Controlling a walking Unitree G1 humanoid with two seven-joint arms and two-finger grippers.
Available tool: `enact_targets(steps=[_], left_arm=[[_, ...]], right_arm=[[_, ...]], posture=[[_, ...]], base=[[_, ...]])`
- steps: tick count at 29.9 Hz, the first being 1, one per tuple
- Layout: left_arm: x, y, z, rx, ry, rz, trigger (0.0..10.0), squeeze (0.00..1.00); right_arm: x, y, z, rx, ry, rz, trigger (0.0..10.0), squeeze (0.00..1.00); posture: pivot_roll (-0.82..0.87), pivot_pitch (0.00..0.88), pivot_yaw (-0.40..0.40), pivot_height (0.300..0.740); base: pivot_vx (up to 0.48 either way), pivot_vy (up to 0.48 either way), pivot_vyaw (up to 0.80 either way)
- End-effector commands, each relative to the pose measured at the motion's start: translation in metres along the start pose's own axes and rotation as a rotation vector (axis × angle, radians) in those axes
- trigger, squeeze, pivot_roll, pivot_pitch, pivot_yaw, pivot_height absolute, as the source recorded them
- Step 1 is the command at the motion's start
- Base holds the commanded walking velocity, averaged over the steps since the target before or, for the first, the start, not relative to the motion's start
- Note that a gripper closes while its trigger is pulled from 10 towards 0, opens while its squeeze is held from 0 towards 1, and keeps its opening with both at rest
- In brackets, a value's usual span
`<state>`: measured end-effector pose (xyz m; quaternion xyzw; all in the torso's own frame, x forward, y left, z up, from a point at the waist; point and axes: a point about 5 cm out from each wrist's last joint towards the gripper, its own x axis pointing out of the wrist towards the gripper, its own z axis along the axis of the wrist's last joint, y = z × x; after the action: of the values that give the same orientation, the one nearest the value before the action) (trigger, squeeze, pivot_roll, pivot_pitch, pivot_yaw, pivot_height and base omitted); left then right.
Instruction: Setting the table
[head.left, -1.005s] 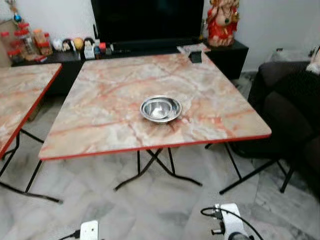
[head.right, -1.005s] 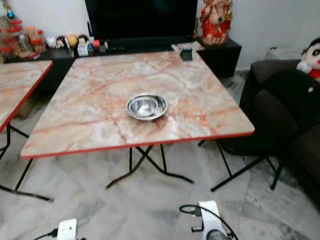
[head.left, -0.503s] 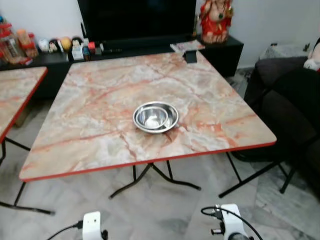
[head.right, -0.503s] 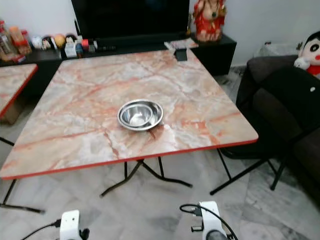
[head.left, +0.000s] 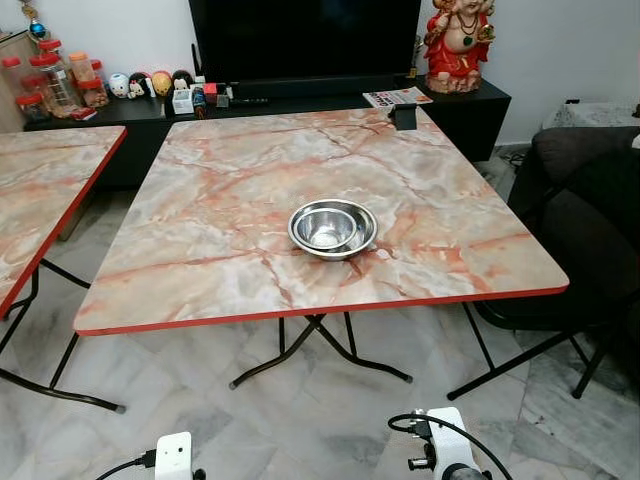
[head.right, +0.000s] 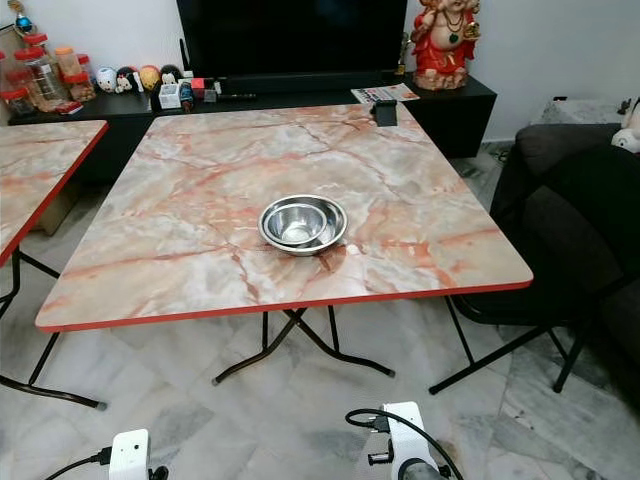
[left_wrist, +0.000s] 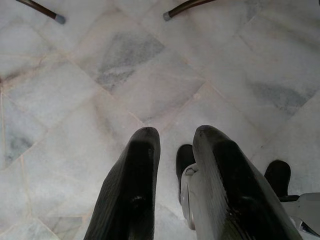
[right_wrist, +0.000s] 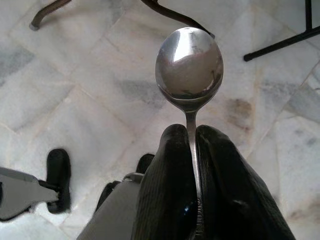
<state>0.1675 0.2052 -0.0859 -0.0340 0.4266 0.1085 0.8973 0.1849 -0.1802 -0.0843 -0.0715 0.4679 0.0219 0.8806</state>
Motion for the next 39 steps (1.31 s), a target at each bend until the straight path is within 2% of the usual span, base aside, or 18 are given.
enact_targets(steps=[1,5,19,27,39], left_arm=[[0.0001,0.0025,-0.0004,0.002,0.008,0.013,10.0,0.00],[0.0002,0.0024,0.0000,0.004,0.008,0.012,10.0,0.00],[-0.0008,0.0056,-0.0031,0.012,0.015,0.012,10.0,0.00],[-0.0004,0.0048,-0.0015,0.012,0.008,0.007,10.0,0.00],[0.0000,0.0006,-0.0009,0.032,0.010,-0.017,10.0,0.00]], right_arm=[[0.0006,-0.0007,0.0038,-0.032,-0.003,-0.005,10.0,0.00],[0.0005,-0.0004,0.0037,0.028,-0.011,-0.004,10.0,0.00],[0.0003,0.0049,-0.0001,-0.007,0.006,0.008,10.0,0.00],[0.0006,0.0038,0.0022,0.008,-0.003,0.005,10.0,0.00],[0.0005,0.0009,0.0028,0.011,-0.007,-0.001,10.0,0.00]], posture=[[-0.04,0.000,0.010,0.732],[-0.04,0.000,0.010,0.732],[-0.04,0.000,0.022,0.732],[-0.04,0.000,0.020,0.732],[-0.05,0.000,0.019,0.732]], base=[[0.266,0.000,0.59],[0.272,0.000,0.40],[0.283,0.000,0.00],[0.295,0.000,0.00],[0.000,0.000,0.00]])
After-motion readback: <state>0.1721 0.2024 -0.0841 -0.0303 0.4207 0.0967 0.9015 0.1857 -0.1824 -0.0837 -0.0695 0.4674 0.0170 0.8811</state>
